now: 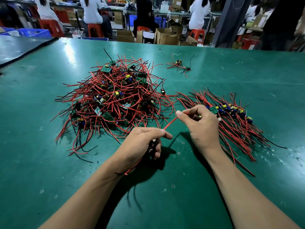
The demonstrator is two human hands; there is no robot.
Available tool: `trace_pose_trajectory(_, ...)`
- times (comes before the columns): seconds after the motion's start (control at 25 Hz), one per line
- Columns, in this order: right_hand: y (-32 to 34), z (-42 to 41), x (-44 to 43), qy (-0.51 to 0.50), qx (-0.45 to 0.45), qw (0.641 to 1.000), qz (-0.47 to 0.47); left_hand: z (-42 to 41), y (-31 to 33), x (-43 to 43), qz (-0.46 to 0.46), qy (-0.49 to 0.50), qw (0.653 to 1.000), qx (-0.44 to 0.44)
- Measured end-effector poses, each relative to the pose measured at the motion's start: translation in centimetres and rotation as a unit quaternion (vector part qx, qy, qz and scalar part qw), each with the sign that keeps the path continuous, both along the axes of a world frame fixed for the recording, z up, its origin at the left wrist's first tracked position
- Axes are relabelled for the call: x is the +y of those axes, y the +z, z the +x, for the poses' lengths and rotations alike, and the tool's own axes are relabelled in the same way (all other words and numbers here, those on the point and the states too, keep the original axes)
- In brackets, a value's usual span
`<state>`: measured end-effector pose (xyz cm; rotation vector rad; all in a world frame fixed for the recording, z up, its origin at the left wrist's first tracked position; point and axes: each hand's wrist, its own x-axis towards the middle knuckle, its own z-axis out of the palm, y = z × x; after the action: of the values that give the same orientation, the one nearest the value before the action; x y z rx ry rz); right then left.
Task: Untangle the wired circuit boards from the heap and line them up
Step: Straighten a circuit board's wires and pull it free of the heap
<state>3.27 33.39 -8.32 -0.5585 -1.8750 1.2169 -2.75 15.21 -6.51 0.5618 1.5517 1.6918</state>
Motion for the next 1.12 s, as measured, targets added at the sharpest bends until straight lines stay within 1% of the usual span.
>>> trace_pose_trajectory(0.04, 0.2, 0.1, 0.0, 0.005, -0.011, 1.0, -0.014, 0.0, 0.0, 0.0, 0.0, 0.007, 1.0, -0.002)
trace_pose_trajectory(0.08, 0.4, 0.1, -0.1, 0.029, -0.008, 0.998, -0.063, 0.0, 0.1, 0.1, 0.001, 0.016, 1.0, -0.003)
trace_pose_trajectory(0.12, 0.7, 0.1, -0.3, 0.078, 0.008, 0.984, -0.157, 0.1, 0.0, 0.1, 0.004, 0.025, 1.0, -0.005)
trace_pose_trajectory(0.16, 1.0, 0.1, -0.7, 0.15, 0.023, 0.949, -0.276, 0.1, 0.0, 0.2, 0.005, 0.033, 0.999, -0.007)
trace_pose_trajectory(0.2, 1.2, 0.1, -1.1, 0.219, 0.013, 0.902, -0.371, 0.1, 0.0, 0.2, 0.005, 0.039, 0.999, -0.007)
trace_pose_trajectory(0.24, 1.2, 0.2, -1.6, 0.274, -0.018, 0.867, -0.416, 0.1, 0.0, 0.2, 0.005, 0.043, 0.999, -0.008)
trace_pose_trajectory(0.28, 1.2, 0.2, -2.1, 0.316, -0.055, 0.849, -0.419, 0.1, 0.0, 0.1, 0.003, 0.047, 0.999, -0.011)
trace_pose_trajectory(0.32, 1.1, 0.2, -2.7, 0.344, -0.079, 0.844, -0.405, 0.1, 0.0, 0.1, 0.0, 0.051, 0.999, -0.014)
trace_pose_trajectory(0.4, 1.0, -0.1, -3.4, 0.339, -0.083, 0.857, -0.379, 0.0, 0.0, 0.0, -0.002, 0.052, 0.999, -0.016)
trace_pose_trajectory(0.48, 1.1, -0.3, -3.2, 0.273, -0.046, 0.884, -0.376, 0.0, 0.1, 0.0, -0.007, 0.04, 0.999, 0.004)
trace_pose_trajectory(0.6, 1.2, -0.4, -1.8, 0.143, 0.012, 0.92, -0.364, 0.3, 0.2, 0.1, -0.016, 0.009, 0.999, 0.044)
trace_pose_trajectory(0.68, 1.3, -0.4, -1.6, 0.104, 0.037, 0.929, -0.353, 0.4, 0.4, 0.1, -0.024, -0.002, 0.998, 0.066)
trace_pose_trajectory(0.72, 1.3, -0.5, -1.7, 0.099, 0.05, 0.925, -0.363, 0.5, 0.4, 0.1, -0.026, -0.004, 0.997, 0.073)
trace_pose_trajectory(0.8, 1.5, -0.6, -1.9, 0.102, 0.068, 0.903, -0.412, 0.5, 0.4, 0.1, -0.028, -0.009, 0.996, 0.081)
trace_pose_trajectory(0.92, 2.1, -0.5, -1.7, 0.109, 0.084, 0.844, -0.518, 0.7, 0.3, 0.2, -0.036, -0.019, 0.994, 0.099)
trace_pose_trajectory(1.04, 2.4, -0.3, -1.4, 0.121, 0.1, 0.798, -0.582, 0.8, 0.2, 0.3, -0.044, -0.02, 0.992, 0.117)
trace_pose_trajectory(1.08, 2.5, -0.3, -1.3, 0.129, 0.101, 0.789, -0.593, 0.8, 0.1, 0.3, -0.044, -0.016, 0.992, 0.119)
trace_pose_trajectory(1.12, 2.5, -0.3, -1.3, 0.136, 0.096, 0.789, -0.591, 0.8, 0.1, 0.3, -0.041, -0.009, 0.993, 0.114)
